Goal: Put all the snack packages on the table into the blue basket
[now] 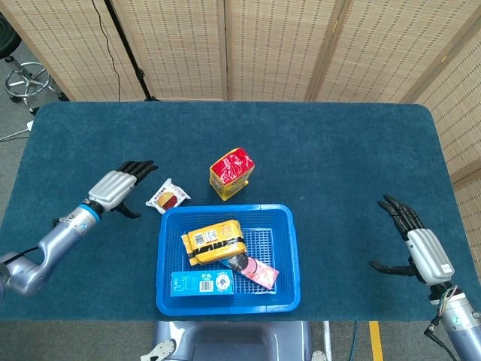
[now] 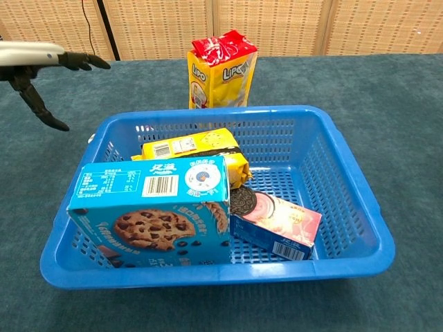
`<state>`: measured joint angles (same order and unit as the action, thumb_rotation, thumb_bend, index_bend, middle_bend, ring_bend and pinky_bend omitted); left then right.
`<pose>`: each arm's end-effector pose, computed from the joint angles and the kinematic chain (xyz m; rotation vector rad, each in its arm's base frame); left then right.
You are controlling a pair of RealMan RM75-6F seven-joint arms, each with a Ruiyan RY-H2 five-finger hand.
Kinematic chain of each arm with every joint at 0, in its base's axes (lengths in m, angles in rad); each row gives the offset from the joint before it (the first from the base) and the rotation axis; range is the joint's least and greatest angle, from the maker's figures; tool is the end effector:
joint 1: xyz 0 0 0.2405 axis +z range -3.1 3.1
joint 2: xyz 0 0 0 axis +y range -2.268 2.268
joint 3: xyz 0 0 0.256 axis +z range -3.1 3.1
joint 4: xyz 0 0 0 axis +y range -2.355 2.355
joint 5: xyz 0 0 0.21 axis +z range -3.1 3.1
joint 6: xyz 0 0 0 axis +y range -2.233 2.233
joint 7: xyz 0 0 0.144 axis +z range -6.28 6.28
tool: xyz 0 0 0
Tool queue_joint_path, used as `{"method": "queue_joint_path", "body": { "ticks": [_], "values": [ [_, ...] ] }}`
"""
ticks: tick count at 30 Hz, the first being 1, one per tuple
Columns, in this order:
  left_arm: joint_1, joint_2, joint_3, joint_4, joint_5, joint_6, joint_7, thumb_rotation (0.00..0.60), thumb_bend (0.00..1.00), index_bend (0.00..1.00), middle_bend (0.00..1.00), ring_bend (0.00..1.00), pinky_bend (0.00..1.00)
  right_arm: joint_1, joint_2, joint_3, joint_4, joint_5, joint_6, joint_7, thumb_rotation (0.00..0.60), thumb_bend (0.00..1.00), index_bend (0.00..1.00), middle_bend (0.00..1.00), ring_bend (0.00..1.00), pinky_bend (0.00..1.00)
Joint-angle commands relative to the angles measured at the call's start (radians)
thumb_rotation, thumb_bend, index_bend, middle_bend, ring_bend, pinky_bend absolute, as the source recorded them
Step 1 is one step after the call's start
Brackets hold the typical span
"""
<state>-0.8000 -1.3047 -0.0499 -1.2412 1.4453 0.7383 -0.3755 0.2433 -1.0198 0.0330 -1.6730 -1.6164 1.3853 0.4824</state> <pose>-0.2224 0.3880 0.0576 -1.9574 -1.1149 -0.8220 -0.2673 -0.2199 0.1627 1.4872 -1.2236 1.2955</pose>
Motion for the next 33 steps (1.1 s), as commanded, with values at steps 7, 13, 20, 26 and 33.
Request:
{"method": "queue_joint_path", "body": {
  "ticks": [7,13,20,26,33],
  "values": [
    [-0.058,-0.150,0.004,0.128,-0.014,-0.078,0.067,0.600,0.00,0.00,0.00,0.00,0.00,-0.007,-0.013,0.009,0.011,0.013,0.016,-0.050,0.600,0.00,0.00,0.00,0.00,0.05],
    [-0.078,-0.215,-0.011,0.189,-0.050,-0.111,0.111,0.600,0.00,0.00,0.00,0.00,0.00,-0.023,-0.050,0.033,0.038,0.032,0.061,-0.190,0.600,0.00,0.00,0.00,0.00,0.03],
    [-0.100,-0.259,-0.021,0.228,-0.077,-0.149,0.144,0.600,0.00,0.00,0.00,0.00,0.00,-0.034,-0.073,0.047,0.043,0.040,0.089,-0.253,0.600,0.00,0.00,0.00,0.00,0.03],
    [-0.110,-0.285,-0.034,0.253,-0.095,-0.159,0.149,0.600,0.02,0.00,0.00,0.00,0.01,-0.035,-0.070,0.049,0.041,0.041,0.089,-0.239,0.600,0.00,0.00,0.00,0.00,0.03],
    [-0.110,-0.302,-0.044,0.278,-0.114,-0.152,0.173,0.600,0.29,0.41,0.36,0.29,0.29,-0.036,-0.066,0.049,0.039,0.036,0.087,-0.226,0.600,0.00,0.00,0.00,0.00,0.03]
  ]
}}
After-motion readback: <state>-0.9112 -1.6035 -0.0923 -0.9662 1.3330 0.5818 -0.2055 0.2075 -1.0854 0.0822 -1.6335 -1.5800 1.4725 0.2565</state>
